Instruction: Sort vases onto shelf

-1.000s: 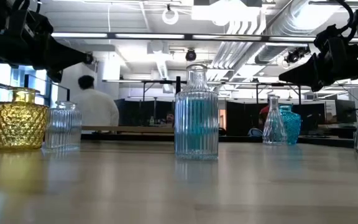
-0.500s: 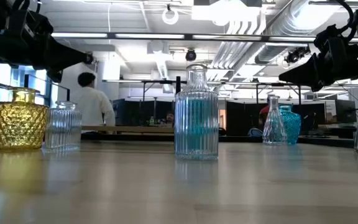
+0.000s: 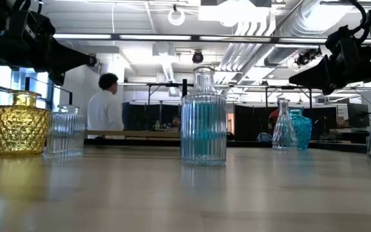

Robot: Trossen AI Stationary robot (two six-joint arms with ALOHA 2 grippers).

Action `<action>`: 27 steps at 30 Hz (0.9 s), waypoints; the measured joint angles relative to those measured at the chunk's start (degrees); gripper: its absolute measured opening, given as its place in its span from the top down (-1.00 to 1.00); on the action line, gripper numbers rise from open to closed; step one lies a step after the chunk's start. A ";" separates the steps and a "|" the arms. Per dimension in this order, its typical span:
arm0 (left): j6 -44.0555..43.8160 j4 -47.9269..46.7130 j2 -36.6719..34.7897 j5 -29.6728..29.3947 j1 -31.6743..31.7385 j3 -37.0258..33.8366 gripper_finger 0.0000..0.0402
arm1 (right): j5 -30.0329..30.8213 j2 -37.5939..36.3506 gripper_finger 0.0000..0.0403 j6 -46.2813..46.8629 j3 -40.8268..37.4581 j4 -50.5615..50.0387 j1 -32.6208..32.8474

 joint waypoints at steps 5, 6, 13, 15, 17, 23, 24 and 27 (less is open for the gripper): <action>0.00 0.03 0.00 -0.02 -0.01 0.00 1.00 | 0.00 0.00 1.00 -0.02 -0.01 -0.01 0.02; 0.00 0.10 0.00 0.00 0.02 0.00 1.00 | 0.01 0.01 1.00 -0.01 -0.02 -0.02 0.00; -0.04 4.00 0.00 -0.02 0.00 0.00 1.00 | 0.01 0.02 1.00 -0.01 -0.01 -0.01 0.01; -0.04 5.17 0.01 -0.02 -0.01 0.00 1.00 | 0.00 0.02 1.00 -0.02 0.00 -0.02 0.00; -0.48 6.90 -0.01 0.43 0.02 0.00 1.00 | 0.00 0.02 1.00 -0.01 -0.01 -0.02 0.01; -3.09 7.34 1.75 6.32 -0.03 0.02 1.00 | 0.02 0.02 1.00 -0.02 -0.01 -0.02 0.02; -3.54 7.35 2.49 6.43 -0.06 0.02 1.00 | 0.02 0.02 1.00 -0.02 -0.02 -0.02 0.02; -5.62 7.61 5.46 6.03 -0.07 0.02 1.00 | 0.00 0.00 1.00 0.00 0.00 0.00 0.00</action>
